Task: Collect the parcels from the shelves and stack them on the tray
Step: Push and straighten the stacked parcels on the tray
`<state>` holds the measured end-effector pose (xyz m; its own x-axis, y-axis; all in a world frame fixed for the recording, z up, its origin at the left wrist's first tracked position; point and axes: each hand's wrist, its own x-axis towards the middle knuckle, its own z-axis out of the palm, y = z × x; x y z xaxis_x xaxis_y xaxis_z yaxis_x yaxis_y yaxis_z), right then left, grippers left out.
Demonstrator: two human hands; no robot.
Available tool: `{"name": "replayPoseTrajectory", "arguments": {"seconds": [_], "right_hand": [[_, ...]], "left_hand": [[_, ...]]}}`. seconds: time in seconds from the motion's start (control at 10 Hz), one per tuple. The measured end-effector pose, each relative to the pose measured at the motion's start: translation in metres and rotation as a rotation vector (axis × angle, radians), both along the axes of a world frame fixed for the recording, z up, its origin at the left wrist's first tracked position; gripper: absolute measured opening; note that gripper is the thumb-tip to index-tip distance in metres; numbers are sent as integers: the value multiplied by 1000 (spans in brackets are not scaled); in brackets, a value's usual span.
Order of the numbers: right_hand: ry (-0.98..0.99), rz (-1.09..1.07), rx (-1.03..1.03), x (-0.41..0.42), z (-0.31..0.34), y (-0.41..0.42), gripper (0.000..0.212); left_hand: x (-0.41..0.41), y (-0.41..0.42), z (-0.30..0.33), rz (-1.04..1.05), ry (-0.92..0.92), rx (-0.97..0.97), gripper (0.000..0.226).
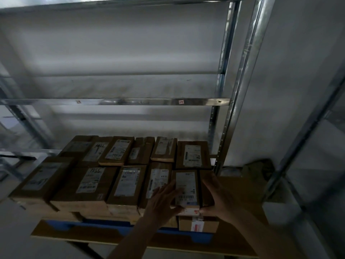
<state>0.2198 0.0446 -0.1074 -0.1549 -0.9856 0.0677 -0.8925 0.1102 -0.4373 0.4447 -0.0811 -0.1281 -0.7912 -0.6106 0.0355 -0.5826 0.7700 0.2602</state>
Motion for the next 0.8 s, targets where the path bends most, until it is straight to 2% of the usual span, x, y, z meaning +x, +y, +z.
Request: {"name": "replayPoseTrajectory", "arguments": {"seconds": [0.4, 0.8], "right_hand": [[-52, -14, -12, 5, -5, 3, 129], [54, -23, 100, -3, 11, 23, 121]], "left_hand": [[0, 3, 2, 7, -4, 14, 71], [12, 8, 19, 34, -35, 2, 85]]}}
